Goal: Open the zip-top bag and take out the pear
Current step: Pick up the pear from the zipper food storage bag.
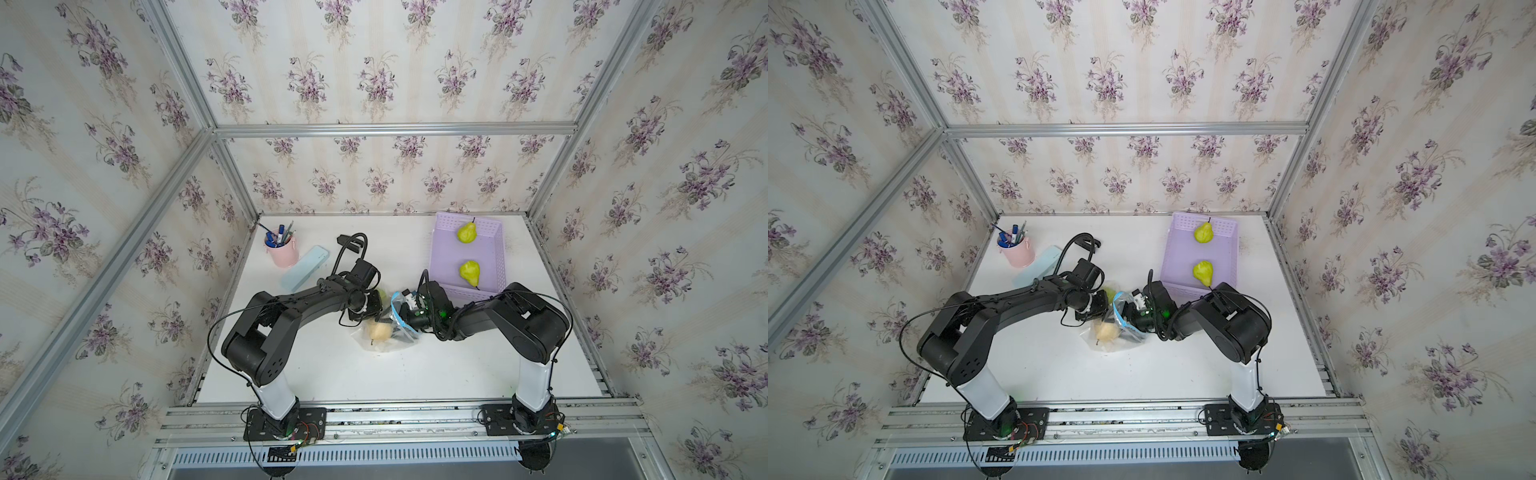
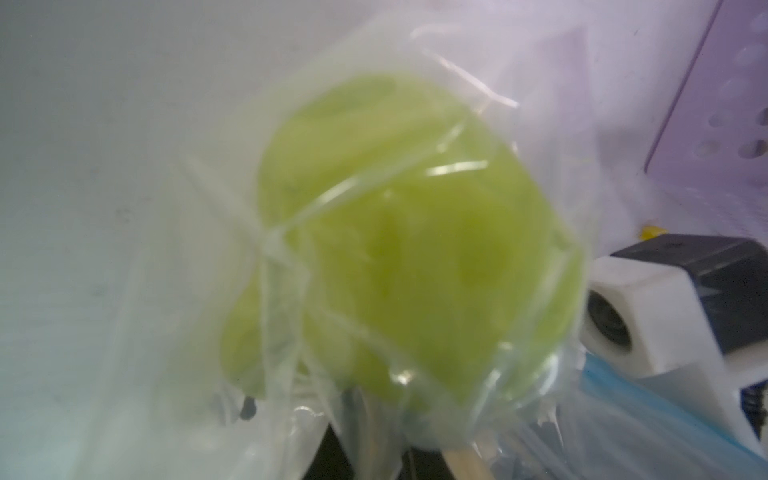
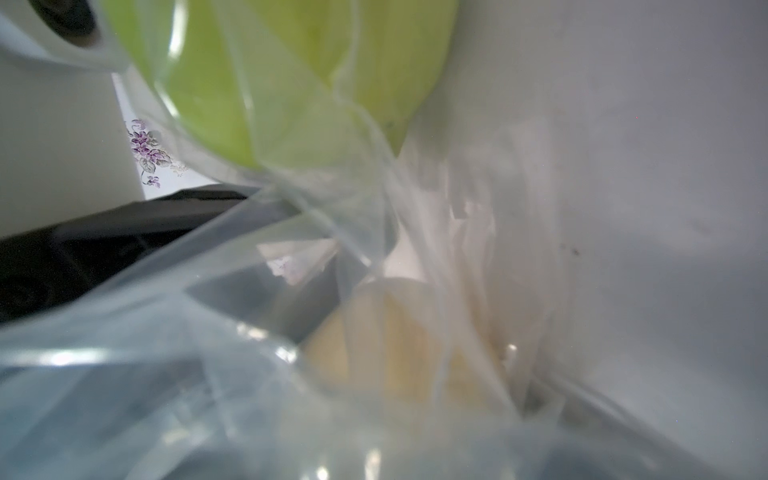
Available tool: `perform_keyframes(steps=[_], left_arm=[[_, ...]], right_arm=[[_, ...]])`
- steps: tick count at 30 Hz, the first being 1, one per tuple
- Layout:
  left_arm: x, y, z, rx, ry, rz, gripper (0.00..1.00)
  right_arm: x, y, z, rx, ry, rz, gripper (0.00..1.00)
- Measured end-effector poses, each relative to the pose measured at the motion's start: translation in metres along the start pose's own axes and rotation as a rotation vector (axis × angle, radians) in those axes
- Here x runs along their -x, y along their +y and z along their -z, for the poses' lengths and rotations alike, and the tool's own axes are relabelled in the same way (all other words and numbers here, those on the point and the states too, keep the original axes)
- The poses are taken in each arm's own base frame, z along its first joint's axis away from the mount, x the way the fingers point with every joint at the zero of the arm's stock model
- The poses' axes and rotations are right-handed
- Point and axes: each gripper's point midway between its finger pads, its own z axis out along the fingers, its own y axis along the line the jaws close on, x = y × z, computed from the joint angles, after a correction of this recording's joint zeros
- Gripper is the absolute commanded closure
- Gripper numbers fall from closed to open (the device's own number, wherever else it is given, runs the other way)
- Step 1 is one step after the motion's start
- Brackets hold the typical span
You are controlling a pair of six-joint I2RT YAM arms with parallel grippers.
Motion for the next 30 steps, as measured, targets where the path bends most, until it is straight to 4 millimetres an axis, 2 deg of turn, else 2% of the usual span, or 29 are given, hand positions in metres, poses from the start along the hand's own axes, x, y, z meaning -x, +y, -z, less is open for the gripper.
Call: perform_keyframes(steps=[5, 9, 14, 18, 22, 24, 26, 30], left_arm=[[-0.003, -0.001, -0.004, 0.001, 0.029, 0.002, 0.88], [-0.009, -0.002, -0.010, 0.010, 0.073, -0.003, 0.88], [-0.013, -0.002, -0.004, 0.000, 0.105, -0.006, 0.88], [-0.009, 0.012, 0.009, 0.003, 0.106, 0.017, 0.90], [-0.007, 0.025, 0.014, 0.012, 0.112, 0.029, 0.90], [-0.007, 0.030, 0.015, 0.019, 0.117, 0.037, 0.91], [-0.006, 0.034, 0.017, 0.018, 0.116, 0.047, 0.91], [0.000, 0.034, 0.023, 0.002, 0.104, 0.050, 0.91]], right_arm=[[-0.005, 0.000, 0.001, 0.007, 0.023, -0.007, 0.20], [-0.014, -0.004, 0.003, -0.002, 0.032, 0.002, 0.33], [-0.019, 0.000, 0.019, 0.031, 0.008, 0.016, 0.36], [-0.002, 0.034, 0.054, 0.078, -0.086, 0.083, 0.36], [0.018, 0.067, 0.081, 0.030, -0.164, 0.191, 0.35], [0.026, 0.066, 0.096, -0.024, -0.184, 0.199, 0.36], [0.041, 0.058, 0.121, -0.103, -0.248, 0.183, 0.36], [0.061, 0.062, 0.186, -0.164, -0.378, 0.165, 0.37]])
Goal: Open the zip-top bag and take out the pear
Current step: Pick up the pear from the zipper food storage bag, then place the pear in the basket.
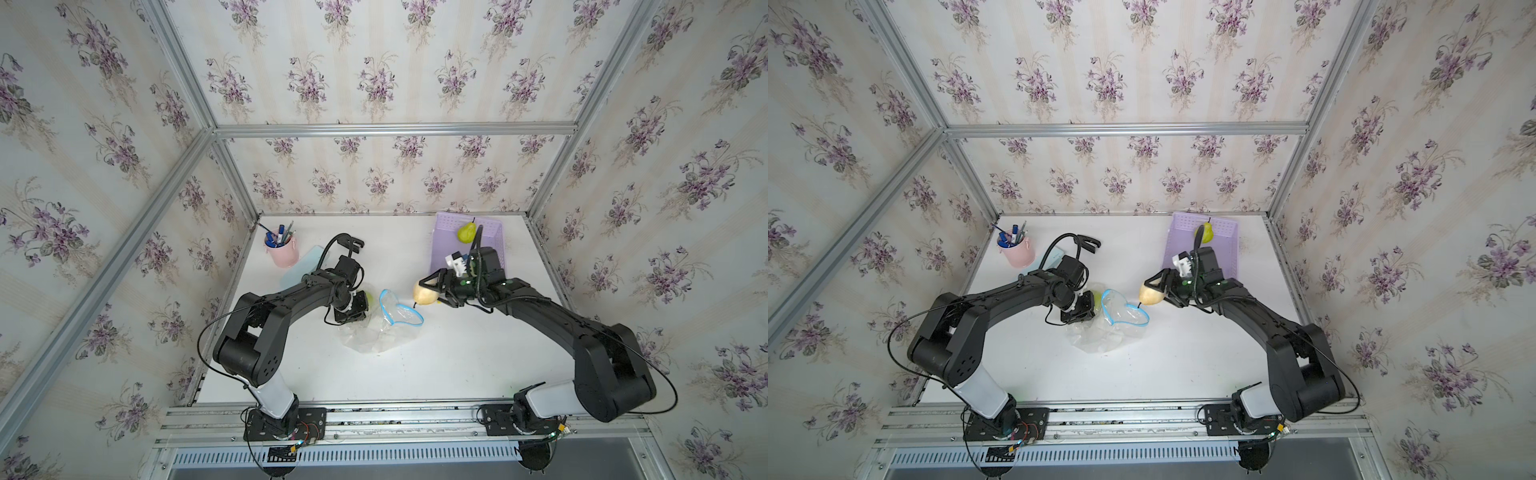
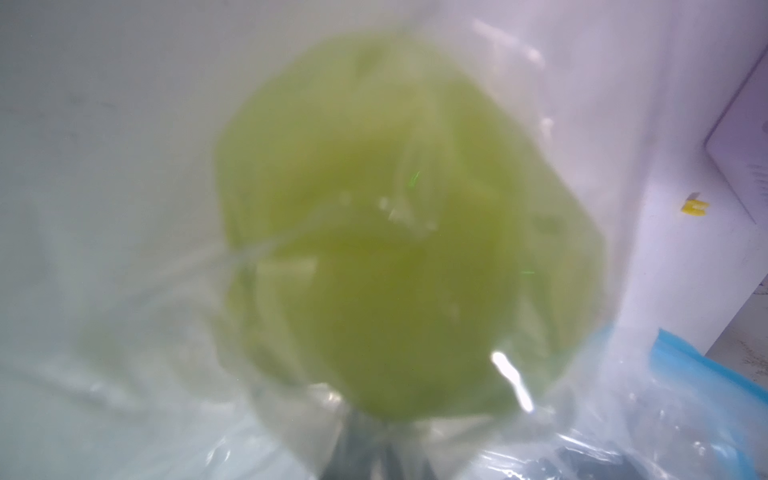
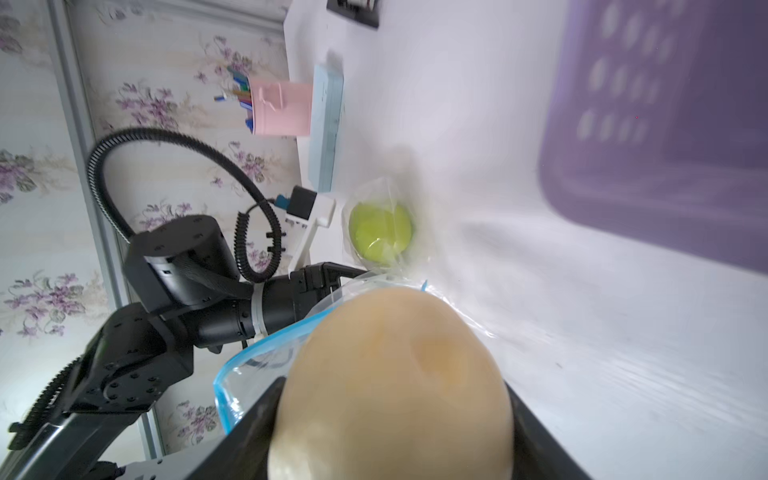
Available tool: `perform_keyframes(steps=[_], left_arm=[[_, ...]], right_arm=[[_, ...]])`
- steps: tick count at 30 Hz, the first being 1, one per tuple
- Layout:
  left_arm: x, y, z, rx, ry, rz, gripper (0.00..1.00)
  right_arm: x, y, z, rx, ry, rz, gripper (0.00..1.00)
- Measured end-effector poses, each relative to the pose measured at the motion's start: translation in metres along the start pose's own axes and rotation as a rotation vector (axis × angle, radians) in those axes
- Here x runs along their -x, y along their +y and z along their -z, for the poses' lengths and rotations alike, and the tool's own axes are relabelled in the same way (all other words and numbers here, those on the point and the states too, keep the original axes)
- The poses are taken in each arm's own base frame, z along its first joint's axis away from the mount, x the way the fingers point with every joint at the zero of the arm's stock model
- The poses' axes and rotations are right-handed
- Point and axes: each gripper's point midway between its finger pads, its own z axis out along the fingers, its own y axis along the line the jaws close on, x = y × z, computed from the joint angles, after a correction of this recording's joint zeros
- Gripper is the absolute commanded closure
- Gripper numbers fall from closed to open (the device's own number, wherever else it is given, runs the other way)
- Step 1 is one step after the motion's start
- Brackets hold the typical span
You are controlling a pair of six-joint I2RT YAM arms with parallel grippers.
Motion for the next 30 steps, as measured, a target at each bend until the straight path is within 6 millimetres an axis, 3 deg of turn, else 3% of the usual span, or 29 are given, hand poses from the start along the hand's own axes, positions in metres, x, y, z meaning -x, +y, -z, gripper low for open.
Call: perform_keyframes(steps=[3, 5, 6, 10, 12, 14, 18, 20, 22, 25, 28, 30], left_arm=[[-0.001, -0.008, 0.005, -0.034, 0.001, -0.010, 0.91], [-0.001, -0.016, 0.012, -0.071, -0.010, -0.020, 0.91], [-0.001, -0.021, 0.016, -0.091, -0.017, -0.026, 0.91], [0.001, -0.038, 0.034, -0.159, -0.047, -0.033, 0.92], [0.002, -0.044, 0.045, -0.180, -0.067, -0.039, 0.92], [0.003, -0.049, 0.055, -0.199, -0.090, -0.045, 0.93], [0.002, -0.054, 0.067, -0.219, -0.112, -0.041, 0.93], [0.001, -0.055, 0.070, -0.225, -0.120, -0.043, 0.93], [-0.001, -0.053, 0.071, -0.228, -0.121, -0.031, 0.93], [-0.003, -0.052, 0.070, -0.226, -0.117, -0.020, 0.93], [-0.004, -0.050, 0.069, -0.224, -0.116, -0.018, 0.93], [-0.004, -0.050, 0.069, -0.222, -0.114, -0.015, 0.93]], right_arm=[[0.047, -0.010, 0.042, -0.034, -0.133, -0.029, 0.34], [0.077, -0.021, 0.058, -0.073, -0.195, -0.057, 0.32], [0.093, -0.026, 0.061, -0.091, -0.218, -0.066, 0.31], [0.148, -0.064, 0.051, -0.192, -0.261, -0.125, 0.14], [0.165, -0.079, 0.043, -0.227, -0.270, -0.147, 0.10], [0.180, -0.077, 0.040, -0.230, -0.283, -0.145, 0.08], [0.199, -0.043, 0.055, -0.183, -0.336, -0.067, 0.07], [0.185, -0.028, 0.064, -0.165, -0.330, -0.033, 0.14], [0.151, -0.013, 0.071, -0.129, -0.300, -0.006, 0.32], [0.073, 0.008, 0.063, -0.044, -0.183, 0.031, 0.61], [-0.014, 0.022, 0.040, 0.047, -0.029, 0.037, 0.75], [-0.062, 0.027, 0.027, 0.106, 0.069, 0.029, 0.82]])
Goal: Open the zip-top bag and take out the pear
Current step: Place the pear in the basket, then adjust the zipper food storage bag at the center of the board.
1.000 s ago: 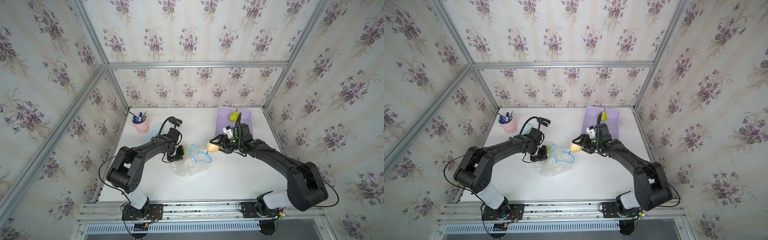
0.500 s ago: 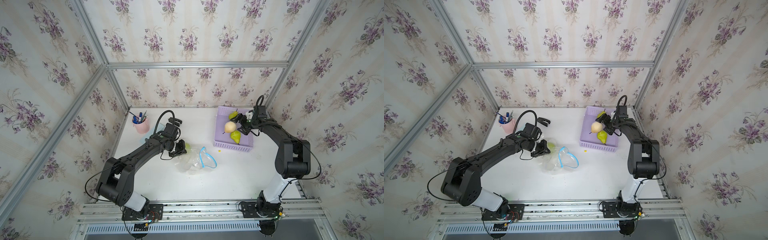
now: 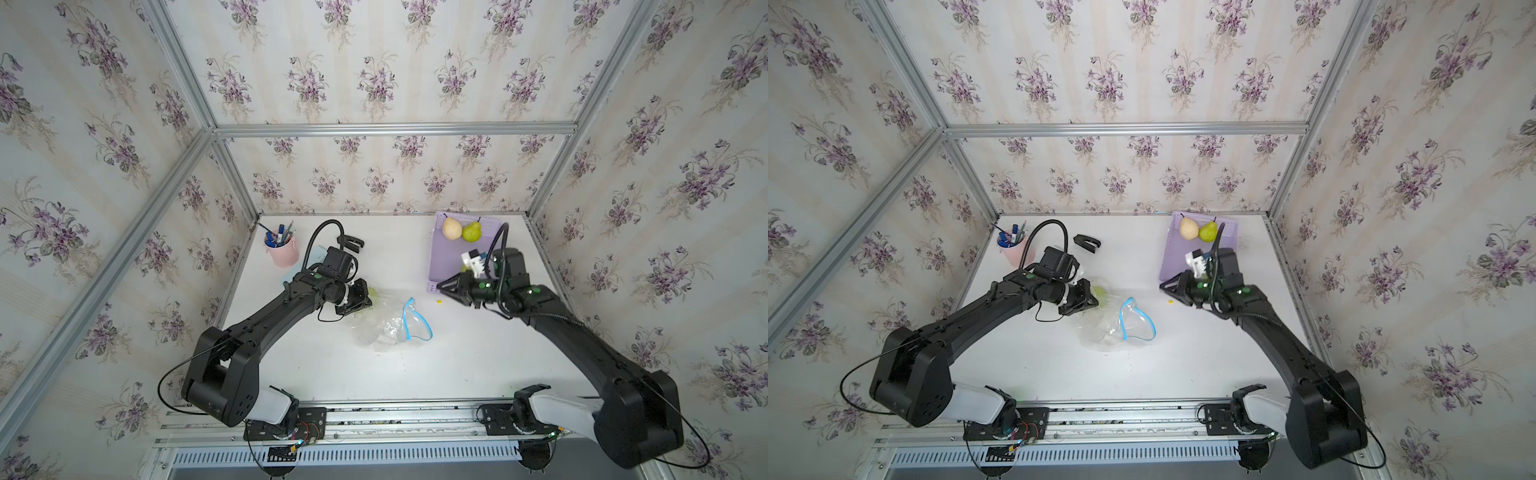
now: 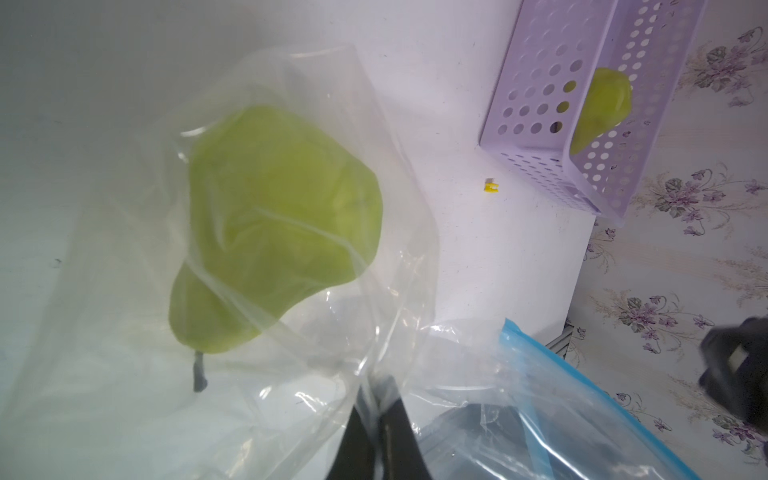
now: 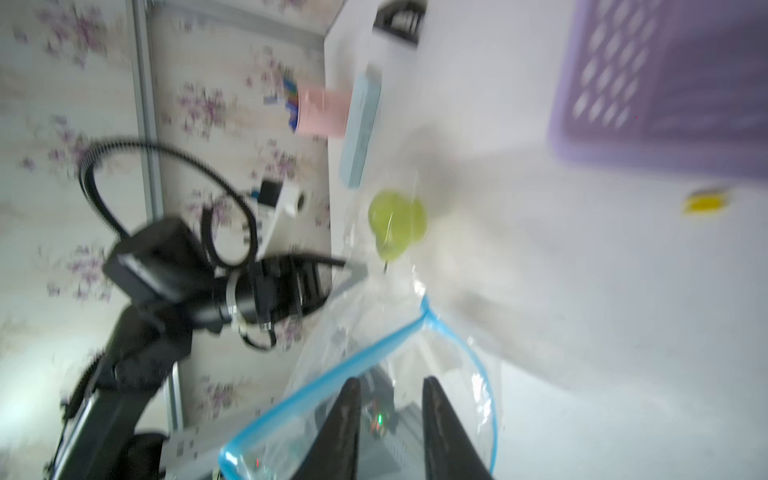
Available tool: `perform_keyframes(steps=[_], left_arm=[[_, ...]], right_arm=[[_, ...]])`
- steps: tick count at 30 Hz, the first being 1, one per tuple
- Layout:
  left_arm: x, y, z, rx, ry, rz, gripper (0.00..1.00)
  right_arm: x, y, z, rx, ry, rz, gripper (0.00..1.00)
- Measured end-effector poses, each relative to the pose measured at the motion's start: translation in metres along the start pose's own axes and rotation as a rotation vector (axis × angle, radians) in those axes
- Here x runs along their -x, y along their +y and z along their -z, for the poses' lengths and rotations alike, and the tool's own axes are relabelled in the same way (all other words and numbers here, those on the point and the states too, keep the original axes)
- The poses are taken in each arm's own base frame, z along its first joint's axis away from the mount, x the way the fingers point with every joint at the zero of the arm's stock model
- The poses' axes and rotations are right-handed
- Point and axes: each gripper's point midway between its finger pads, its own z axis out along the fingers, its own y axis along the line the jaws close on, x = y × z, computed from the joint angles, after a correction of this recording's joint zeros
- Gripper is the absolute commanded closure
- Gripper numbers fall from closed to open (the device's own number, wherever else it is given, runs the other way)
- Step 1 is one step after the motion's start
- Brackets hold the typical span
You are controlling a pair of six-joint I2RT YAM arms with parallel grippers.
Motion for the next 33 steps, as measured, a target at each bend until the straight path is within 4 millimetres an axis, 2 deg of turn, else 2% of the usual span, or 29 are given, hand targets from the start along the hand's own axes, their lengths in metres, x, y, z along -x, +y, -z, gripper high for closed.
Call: perform_keyframes(steps=[1, 3, 7, 12, 15, 18, 22, 23, 24, 25, 27, 28, 31, 33], left_arm=[[0.000, 0.000, 0.000, 0.001, 0.001, 0.000, 0.93], [-0.001, 0.001, -0.001, 0.001, 0.001, 0.001, 0.93], [-0.002, 0.004, -0.002, 0.007, 0.003, 0.004, 0.93], [-0.004, 0.005, -0.001, 0.005, 0.001, 0.002, 0.93], [-0.007, 0.009, -0.003, 0.013, 0.008, 0.008, 0.93], [-0.013, 0.011, -0.008, 0.020, 0.020, 0.016, 0.93], [-0.028, 0.005, -0.019, 0.014, 0.047, 0.000, 0.90], [-0.034, 0.003, -0.021, 0.009, 0.057, -0.004, 0.86], [-0.037, 0.003, -0.022, 0.005, 0.061, -0.003, 0.73], [-0.043, 0.002, -0.020, 0.001, 0.064, -0.003, 0.48], [-0.046, -0.003, -0.007, -0.016, 0.044, 0.002, 0.23], [-0.044, -0.006, 0.002, -0.029, 0.020, -0.004, 0.01], [-0.028, -0.011, 0.033, -0.041, -0.060, -0.002, 0.00], [-0.012, -0.007, 0.050, -0.014, -0.116, -0.002, 0.00]], right_arm=[[-0.017, 0.000, -0.006, 0.019, 0.031, -0.017, 0.83], [-0.039, 0.003, -0.015, 0.038, 0.063, -0.041, 0.83], [-0.074, 0.027, -0.036, 0.109, 0.151, -0.013, 0.83], [-0.099, 0.028, -0.061, 0.112, 0.213, -0.031, 0.85], [-0.109, 0.030, -0.066, 0.128, 0.237, -0.032, 0.85], [-0.112, 0.021, -0.075, 0.114, 0.237, -0.055, 0.85], [-0.120, -0.003, -0.099, 0.061, 0.274, -0.094, 0.86], [-0.119, -0.010, -0.103, 0.046, 0.273, -0.104, 0.87], [-0.116, -0.016, -0.107, 0.030, 0.264, -0.114, 0.89], [-0.113, -0.024, -0.110, 0.013, 0.258, -0.125, 0.90], [-0.108, -0.037, -0.116, -0.027, 0.243, -0.132, 0.90], [-0.106, -0.044, -0.118, -0.048, 0.236, -0.128, 0.90], [-0.105, -0.057, -0.120, -0.083, 0.230, -0.111, 0.91], [-0.107, -0.065, -0.120, -0.100, 0.233, -0.111, 0.91]])
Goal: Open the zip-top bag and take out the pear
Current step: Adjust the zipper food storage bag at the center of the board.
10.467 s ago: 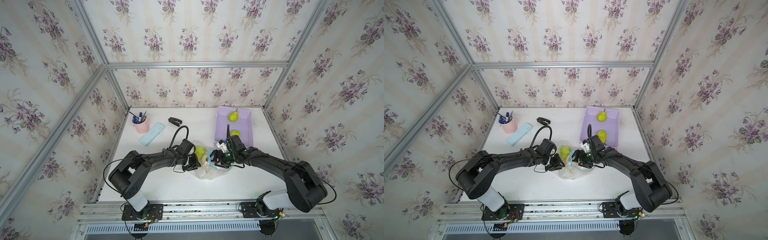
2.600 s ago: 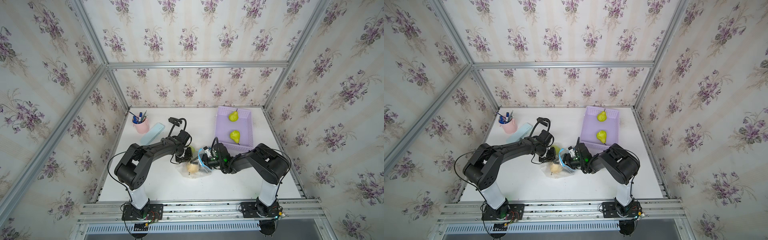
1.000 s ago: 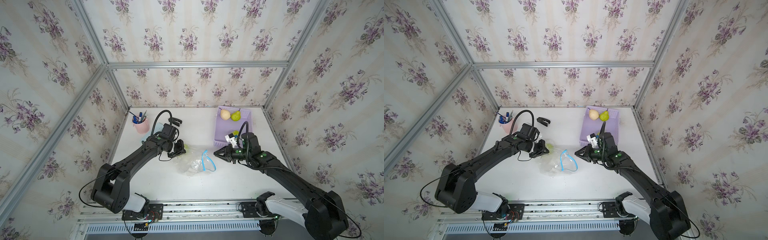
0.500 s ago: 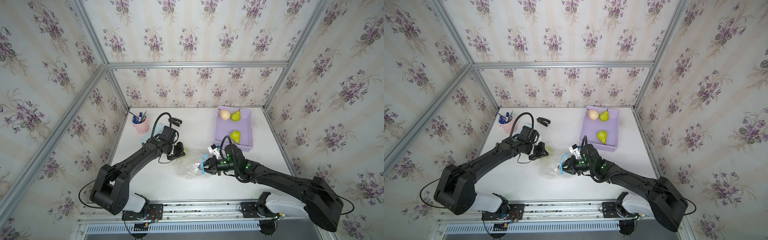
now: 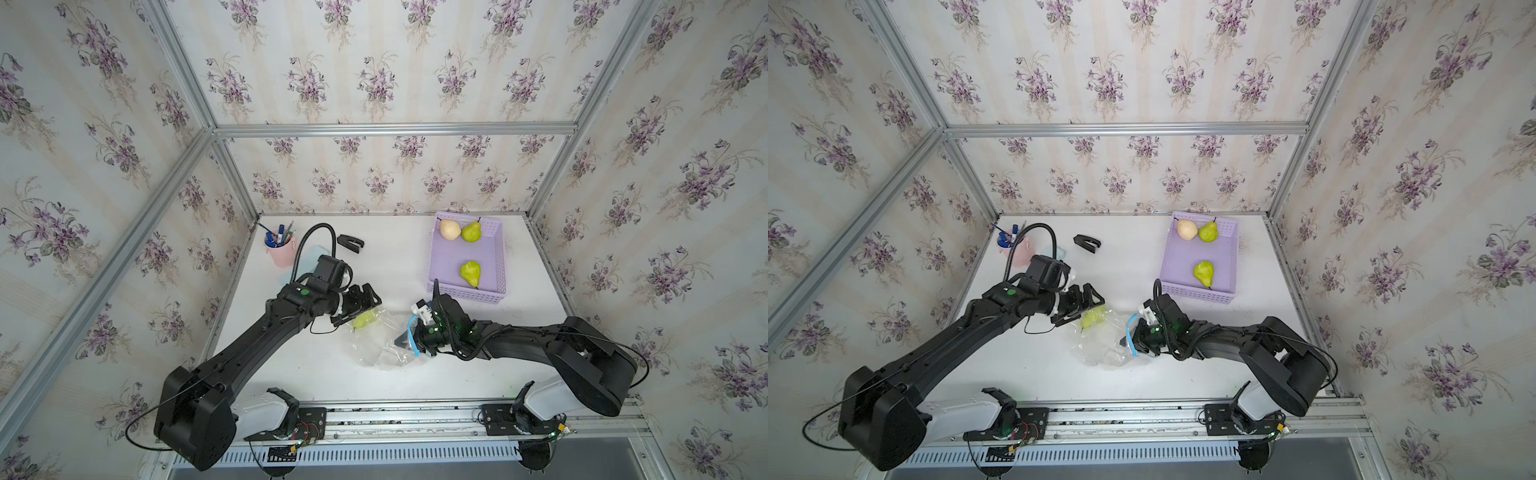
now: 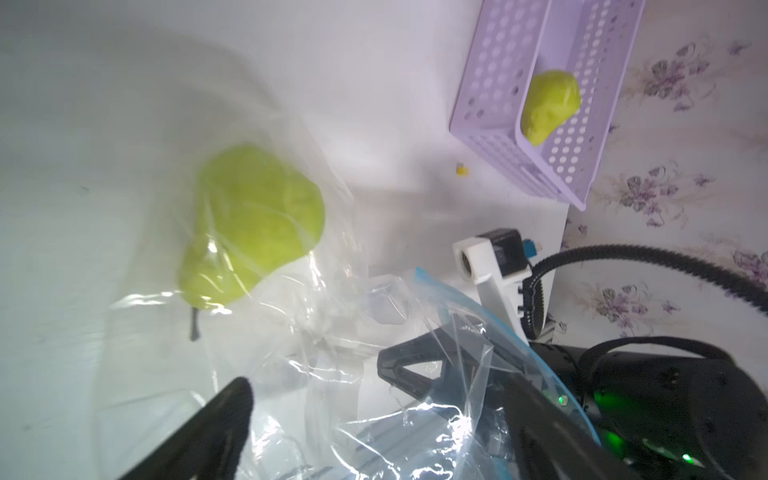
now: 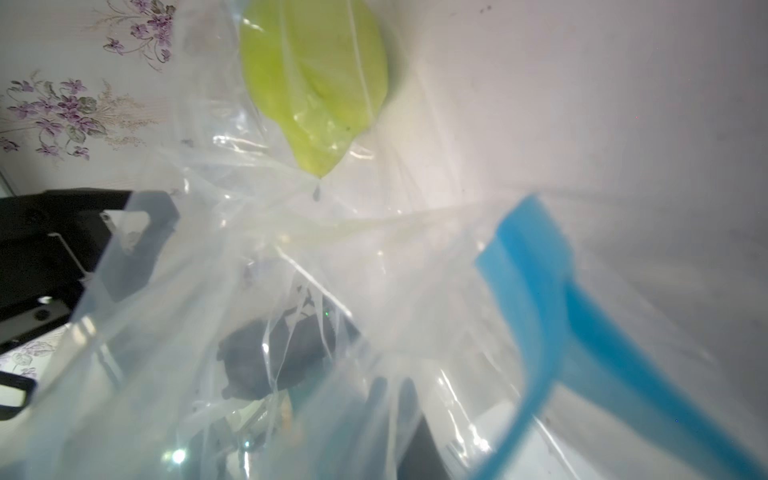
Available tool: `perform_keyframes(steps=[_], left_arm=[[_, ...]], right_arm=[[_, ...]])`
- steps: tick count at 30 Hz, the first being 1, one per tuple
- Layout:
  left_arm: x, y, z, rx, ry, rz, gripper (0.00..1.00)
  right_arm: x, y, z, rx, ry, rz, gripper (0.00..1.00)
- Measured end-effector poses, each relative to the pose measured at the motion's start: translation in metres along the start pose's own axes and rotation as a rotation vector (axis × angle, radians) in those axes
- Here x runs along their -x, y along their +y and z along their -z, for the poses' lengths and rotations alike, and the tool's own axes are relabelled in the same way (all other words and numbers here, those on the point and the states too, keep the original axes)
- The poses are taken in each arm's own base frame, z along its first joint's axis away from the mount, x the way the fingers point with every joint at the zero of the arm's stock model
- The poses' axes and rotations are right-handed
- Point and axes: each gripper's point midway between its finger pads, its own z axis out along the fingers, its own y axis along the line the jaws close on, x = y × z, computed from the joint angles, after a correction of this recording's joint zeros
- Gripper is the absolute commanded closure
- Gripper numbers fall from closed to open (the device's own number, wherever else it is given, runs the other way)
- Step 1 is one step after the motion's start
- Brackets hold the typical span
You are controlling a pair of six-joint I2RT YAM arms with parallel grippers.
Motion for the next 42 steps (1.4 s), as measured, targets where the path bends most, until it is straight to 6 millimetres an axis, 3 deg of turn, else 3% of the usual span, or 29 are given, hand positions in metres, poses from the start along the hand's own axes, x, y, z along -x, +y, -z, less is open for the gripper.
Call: perform_keyframes(steps=[2, 5, 14, 16, 18, 22, 25, 28, 31, 33, 38, 42], left_arm=[[0.015, 0.006, 0.005, 0.034, -0.021, -0.013, 0.00], [0.021, 0.025, -0.009, 0.091, 0.032, -0.031, 0.00], [0.003, 0.060, -0.054, 0.073, 0.169, -0.066, 0.00], [0.001, 0.057, -0.060, 0.034, 0.169, -0.074, 0.03], [0.002, 0.055, -0.067, 0.009, 0.171, -0.081, 0.10], [0.005, 0.056, -0.073, -0.015, 0.153, -0.091, 0.56], [0.010, 0.053, -0.074, -0.031, 0.132, -0.104, 0.77], [0.016, 0.046, -0.070, -0.046, 0.112, -0.115, 0.88], [0.024, 0.032, -0.061, -0.074, 0.086, -0.135, 0.93], [0.030, 0.020, -0.049, -0.088, 0.066, -0.150, 0.94], [0.036, -0.031, 0.001, -0.178, -0.025, -0.213, 0.94], [0.023, -0.040, 0.009, -0.188, -0.004, -0.194, 0.94]], right_arm=[[0.002, -0.006, 0.000, -0.014, -0.002, 0.006, 0.91], [0.007, -0.011, 0.002, -0.026, -0.010, 0.006, 0.91], [0.011, -0.015, -0.005, -0.046, 0.003, 0.020, 0.91], [0.012, -0.014, -0.005, -0.046, 0.004, 0.030, 0.92], [0.012, -0.014, -0.005, -0.046, 0.004, 0.035, 0.92], [0.012, -0.014, -0.005, -0.047, 0.005, 0.041, 0.91], [0.012, -0.017, -0.006, -0.053, 0.009, 0.039, 0.91], [0.011, -0.017, -0.006, -0.053, 0.011, 0.046, 0.91], [0.011, -0.014, -0.007, -0.035, 0.020, 0.052, 0.83], [0.011, -0.005, -0.007, 0.009, 0.021, 0.063, 0.78], [0.014, 0.027, -0.006, 0.185, 0.006, 0.066, 0.65], [0.021, 0.051, -0.007, 0.332, 0.000, 0.045, 0.58]])
